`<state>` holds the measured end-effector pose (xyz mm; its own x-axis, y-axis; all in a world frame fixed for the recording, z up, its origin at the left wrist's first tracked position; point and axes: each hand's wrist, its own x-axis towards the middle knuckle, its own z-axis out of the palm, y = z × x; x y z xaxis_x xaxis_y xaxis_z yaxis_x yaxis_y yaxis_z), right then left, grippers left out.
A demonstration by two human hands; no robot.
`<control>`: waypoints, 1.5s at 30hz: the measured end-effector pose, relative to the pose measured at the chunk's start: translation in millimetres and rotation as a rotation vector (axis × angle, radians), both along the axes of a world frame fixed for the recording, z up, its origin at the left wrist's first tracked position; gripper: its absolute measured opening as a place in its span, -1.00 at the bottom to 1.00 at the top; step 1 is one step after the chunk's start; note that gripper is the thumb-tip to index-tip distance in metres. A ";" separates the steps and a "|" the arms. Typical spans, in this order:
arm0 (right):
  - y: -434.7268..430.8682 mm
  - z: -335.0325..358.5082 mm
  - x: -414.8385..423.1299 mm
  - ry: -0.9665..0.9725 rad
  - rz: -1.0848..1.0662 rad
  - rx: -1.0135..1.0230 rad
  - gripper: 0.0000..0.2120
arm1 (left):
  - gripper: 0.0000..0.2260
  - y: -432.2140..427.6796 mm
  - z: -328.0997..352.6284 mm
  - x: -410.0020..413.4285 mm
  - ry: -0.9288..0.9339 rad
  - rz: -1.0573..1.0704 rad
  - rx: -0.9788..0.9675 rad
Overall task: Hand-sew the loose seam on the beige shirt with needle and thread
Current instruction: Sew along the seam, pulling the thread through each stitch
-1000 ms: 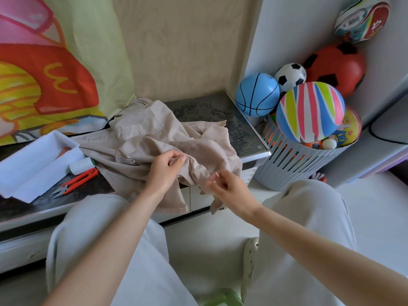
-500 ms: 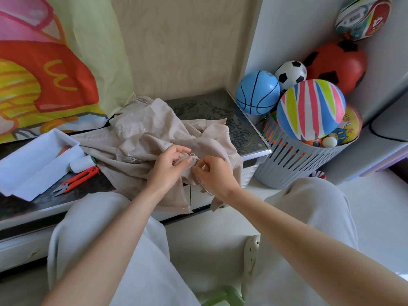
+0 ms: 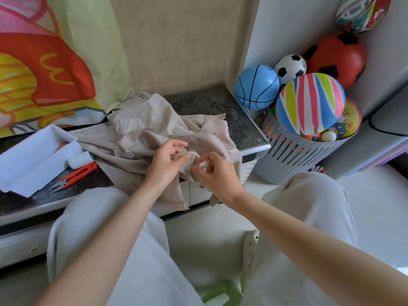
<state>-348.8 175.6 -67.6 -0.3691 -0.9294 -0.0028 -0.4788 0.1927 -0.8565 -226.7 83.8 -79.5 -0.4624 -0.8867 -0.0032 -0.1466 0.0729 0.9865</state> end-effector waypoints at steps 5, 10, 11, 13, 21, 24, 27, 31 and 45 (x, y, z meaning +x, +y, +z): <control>-13.1 2.4 3.4 0.017 0.000 0.039 -0.83 | -0.76 1.8 1.2 -1.5 0.003 -0.021 0.025; -5.1 1.7 6.2 0.071 0.048 0.060 -0.79 | -0.78 -0.2 0.7 0.9 0.007 -0.029 0.012; -0.3 0.0 7.6 0.117 0.081 0.067 -0.81 | -0.79 -1.0 0.5 1.7 0.002 -0.022 0.008; 11.9 -7.5 11.7 0.251 0.179 0.110 -0.86 | -0.81 -2.4 -0.4 2.3 0.002 -0.003 0.010; 43.3 -35.7 9.3 0.525 0.523 0.453 -0.83 | -0.81 -3.2 0.1 2.6 0.015 0.030 -0.009; 41.9 -31.5 2.7 0.487 0.478 0.400 -0.84 | -0.83 -1.9 1.1 2.5 0.007 0.036 -0.012; 29.0 -17.0 -2.1 0.279 0.240 0.198 -0.86 | -0.84 -0.6 2.5 2.1 0.007 0.030 -0.018; 8.5 1.6 -0.2 0.053 0.040 -0.006 -0.93 | -0.83 0.3 1.8 2.1 0.014 0.010 -0.012; 0.1 -5.2 8.3 0.012 0.046 0.075 -0.79 | -0.81 0.0 2.0 2.1 0.023 0.007 -0.029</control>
